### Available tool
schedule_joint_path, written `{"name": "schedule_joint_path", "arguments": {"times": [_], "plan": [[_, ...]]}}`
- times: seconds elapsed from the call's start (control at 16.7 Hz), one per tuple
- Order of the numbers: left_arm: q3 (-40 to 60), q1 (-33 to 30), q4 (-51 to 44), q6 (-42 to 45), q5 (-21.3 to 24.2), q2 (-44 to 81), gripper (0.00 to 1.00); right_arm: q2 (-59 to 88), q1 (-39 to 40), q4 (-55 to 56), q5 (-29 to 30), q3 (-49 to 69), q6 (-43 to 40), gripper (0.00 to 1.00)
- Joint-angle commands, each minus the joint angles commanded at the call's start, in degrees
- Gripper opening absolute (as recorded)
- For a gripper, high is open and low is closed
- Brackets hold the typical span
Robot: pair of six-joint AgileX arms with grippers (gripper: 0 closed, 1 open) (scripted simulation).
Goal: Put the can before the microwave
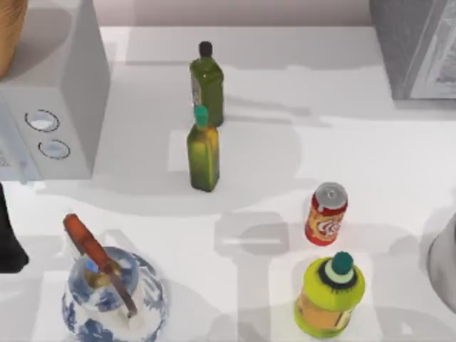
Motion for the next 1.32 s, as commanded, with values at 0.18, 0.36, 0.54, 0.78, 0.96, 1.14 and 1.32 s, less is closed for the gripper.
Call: {"name": "schedule_joint_path", "arguments": {"times": [0.18,0.36,0.54,0.78,0.96,1.14,1.32], "plan": [[0.6,-0.3,-0.4,0.0,0.0,0.6,1.00,0.0,0.0,0.0,0.0,0.0,0.0,1.00],[5.9,-3.2,-4.2,-0.3,0.3,5.7,1.00,0.0,0.0,0.0,0.0,0.0,0.0,1.00],[16.6,-8.0,-11.2,-0.7,0.4,16.2,1.00,0.0,0.0,0.0,0.0,0.0,0.0,1.00],[38.3,-16.5,-24.4,-1.7,0.3,38.4,1.00,0.0,0.0,0.0,0.0,0.0,0.0,1.00],[57.5,-23.6,-36.0,-2.6,0.3,59.1,1.00,0.0,0.0,0.0,0.0,0.0,0.0,1.00],[77.2,-30.9,-47.9,-3.6,0.5,80.8,1.00,0.0,0.0,0.0,0.0,0.0,0.0,1.00],[95.8,-37.7,-58.9,-4.4,0.7,101.0,1.00,0.0,0.0,0.0,0.0,0.0,0.0,1.00]]}}
